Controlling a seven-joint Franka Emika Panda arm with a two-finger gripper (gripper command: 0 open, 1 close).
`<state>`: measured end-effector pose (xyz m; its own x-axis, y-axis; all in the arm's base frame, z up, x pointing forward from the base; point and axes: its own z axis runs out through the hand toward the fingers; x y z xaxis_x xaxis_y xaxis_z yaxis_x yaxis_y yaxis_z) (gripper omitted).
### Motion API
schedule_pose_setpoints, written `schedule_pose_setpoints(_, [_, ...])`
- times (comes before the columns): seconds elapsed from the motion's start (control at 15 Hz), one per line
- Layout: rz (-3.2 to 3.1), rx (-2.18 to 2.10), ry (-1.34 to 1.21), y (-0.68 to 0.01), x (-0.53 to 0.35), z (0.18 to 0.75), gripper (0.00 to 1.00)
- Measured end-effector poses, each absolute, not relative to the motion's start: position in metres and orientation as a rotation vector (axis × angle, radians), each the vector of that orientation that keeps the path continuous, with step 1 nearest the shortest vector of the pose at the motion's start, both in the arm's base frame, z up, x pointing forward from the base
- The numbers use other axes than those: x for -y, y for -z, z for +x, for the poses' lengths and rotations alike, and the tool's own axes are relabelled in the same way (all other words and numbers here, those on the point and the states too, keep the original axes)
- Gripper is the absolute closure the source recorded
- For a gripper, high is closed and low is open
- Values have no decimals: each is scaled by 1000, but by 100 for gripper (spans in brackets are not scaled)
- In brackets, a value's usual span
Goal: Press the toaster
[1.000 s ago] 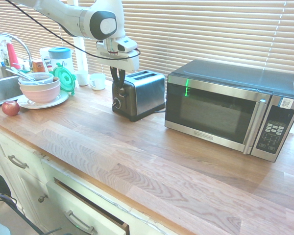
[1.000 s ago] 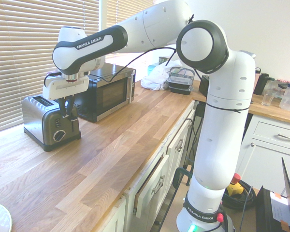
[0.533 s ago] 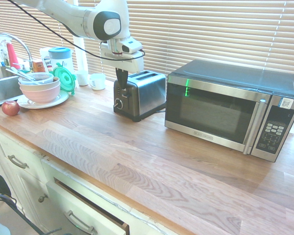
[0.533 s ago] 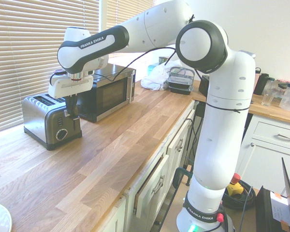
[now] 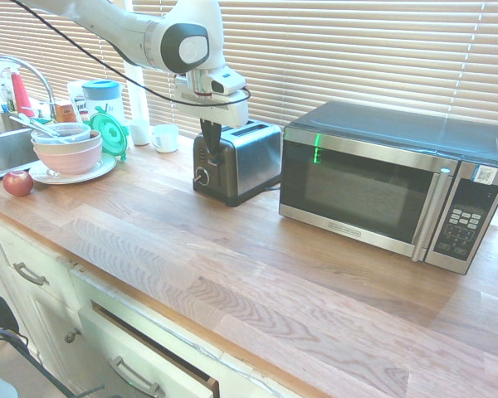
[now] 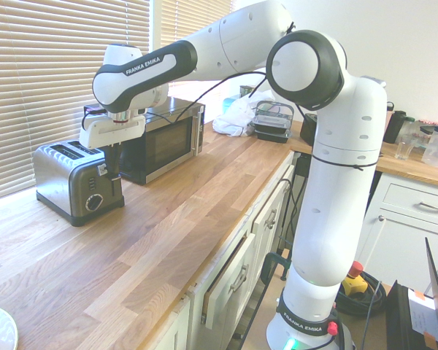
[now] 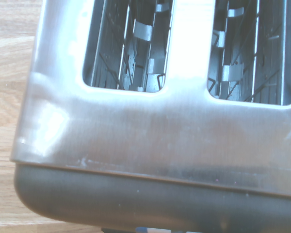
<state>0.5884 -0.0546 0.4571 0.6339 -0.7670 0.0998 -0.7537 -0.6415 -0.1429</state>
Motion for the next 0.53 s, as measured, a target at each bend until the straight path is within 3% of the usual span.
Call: schedule_pose_setpoints(0.53, [-2763, -1282, 242, -454, 64, 586, 100])
